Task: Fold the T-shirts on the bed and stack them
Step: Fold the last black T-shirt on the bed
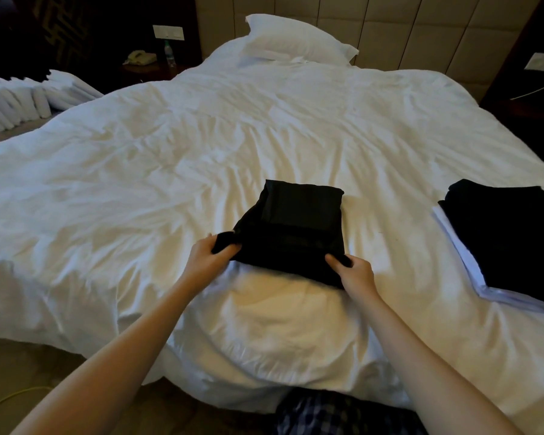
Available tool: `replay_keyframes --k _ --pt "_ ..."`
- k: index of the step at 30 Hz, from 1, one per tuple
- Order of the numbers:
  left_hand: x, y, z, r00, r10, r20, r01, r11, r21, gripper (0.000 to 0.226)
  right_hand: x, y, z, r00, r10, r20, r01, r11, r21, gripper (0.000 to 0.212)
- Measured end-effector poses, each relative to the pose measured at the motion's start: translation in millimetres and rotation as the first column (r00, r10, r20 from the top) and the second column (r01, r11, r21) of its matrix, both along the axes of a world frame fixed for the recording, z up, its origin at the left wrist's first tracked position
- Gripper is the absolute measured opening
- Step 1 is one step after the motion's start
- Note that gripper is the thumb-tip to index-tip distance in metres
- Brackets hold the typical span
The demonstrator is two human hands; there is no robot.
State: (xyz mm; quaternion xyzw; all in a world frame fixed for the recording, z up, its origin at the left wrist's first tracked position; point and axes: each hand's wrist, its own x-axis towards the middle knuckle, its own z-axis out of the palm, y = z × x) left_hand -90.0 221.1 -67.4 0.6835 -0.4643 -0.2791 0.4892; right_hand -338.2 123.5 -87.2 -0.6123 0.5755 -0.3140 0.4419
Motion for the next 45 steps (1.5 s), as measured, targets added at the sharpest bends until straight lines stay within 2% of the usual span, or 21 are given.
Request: replay_keyframes --k 2,4,7,9,12,15,17,20,22,24,26,27,29,32,34,36,38,40,41,43,45 --pt "-2 -12 3 0.999 0.045 -0.026 -0.045 0.999 -0.01 0.034 2 -5 2 0.999 -0.035 -0.011 0.035 0.999 0.002 0.031" --pt "0 -22 3 0.998 0.053 0.014 -0.054 0.996 0.068 0.023 3 -11 2 0.996 -0.083 -0.041 0.083 0.997 0.004 0.037" --pt "11 -35 -1 0.978 0.006 0.21 -0.074 0.944 0.321 0.034 6 -17 -1 0.986 -0.117 -0.123 0.117 0.993 -0.003 0.043" --pt "11 -40 0 0.942 -0.031 0.335 -0.122 0.896 0.426 0.04 8 -21 -2 0.974 -0.139 -0.178 0.137 0.99 -0.021 0.048" --pt "7 -46 0 0.905 0.026 0.425 -0.194 0.914 0.357 0.04 10 -26 -4 0.961 -0.177 -0.214 0.17 0.984 -0.05 0.048" --pt "4 -50 -6 0.859 0.002 0.512 -0.171 0.943 0.285 0.051 12 -26 -2 0.897 -0.123 -0.425 0.083 0.99 -0.111 0.032" --pt "6 -55 -5 0.784 -0.071 0.617 -0.168 0.932 0.322 0.069 12 -36 3 0.884 -0.067 -0.463 0.032 0.996 -0.082 0.047" --pt "5 -69 13 0.681 -0.16 0.714 -0.172 0.914 0.368 0.09 14 -60 18 0.978 -0.039 -0.204 0.054 0.996 0.067 0.083" --pt "-6 -79 24 0.648 -0.191 0.737 -0.079 0.946 0.314 0.09 20 -80 27 0.994 -0.108 -0.027 0.111 0.974 0.199 0.09" --pt "-23 -86 24 0.64 -0.236 0.731 0.061 0.964 0.258 0.08 28 -96 31 0.988 -0.138 0.066 0.112 0.947 0.302 0.084" --pt "-44 -88 9 0.585 -0.314 0.748 0.133 0.947 0.294 0.069 36 -109 31 0.979 -0.141 0.148 0.079 0.929 0.361 0.066" --pt "-52 -87 -3 0.559 -0.351 0.751 0.139 0.933 0.333 0.064 40 -114 31 0.972 -0.148 0.185 0.069 0.924 0.376 0.057" --pt "-64 -83 -26 0.529 -0.371 0.763 0.1 0.92 0.378 0.058 45 -122 30 0.957 -0.167 0.238 0.056 0.91 0.411 0.055" --pt "-71 -79 -44 0.546 -0.256 0.797 0.047 0.96 0.276 0.065 50 -129 32 0.956 -0.162 0.246 0.041 0.9 0.434 0.048" --pt "-70 -77 -45 0.678 -0.187 0.711 0.073 0.979 0.188 0.054 51 -129 35 0.961 -0.127 0.248 0.021 0.921 0.388 0.038" --pt "-67 -73 -43 0.854 -0.111 0.508 0.091 0.994 0.064 0.051 50 -124 41 0.951 -0.067 0.302 -0.029 0.953 0.302 0.031" --pt "-64 -70 -37 0.965 -0.03 0.259 0.043 0.998 -0.043 0.046 48 -113 45 0.935 0.026 0.355 -0.095 0.98 0.177 0.03" --pt "-61 -67 -29 0.987 0.088 -0.134 -0.1 0.991 -0.091 0.04 46 -98 47 0.928 0.126 0.351 -0.151 0.988 0.045 0.031" --pt "-60 -66 -22 0.91 0.149 -0.387 -0.188 0.98 -0.065 0.036 43 -89 47 0.922 0.171 0.347 -0.177 0.984 -0.016 0.031" --pt "-54 -66 -11 0.613 0.209 -0.762 -0.291 0.956 0.029 0.036 37 -74 43 0.9 0.289 0.327 -0.253 0.956 -0.147 0.032" --pt "-46 -60 -6 0.356 0.213 -0.91 -0.284 0.952 0.112 0.045 28 -59 36 0.889 0.41 0.203 -0.354 0.897 -0.263 0.034"
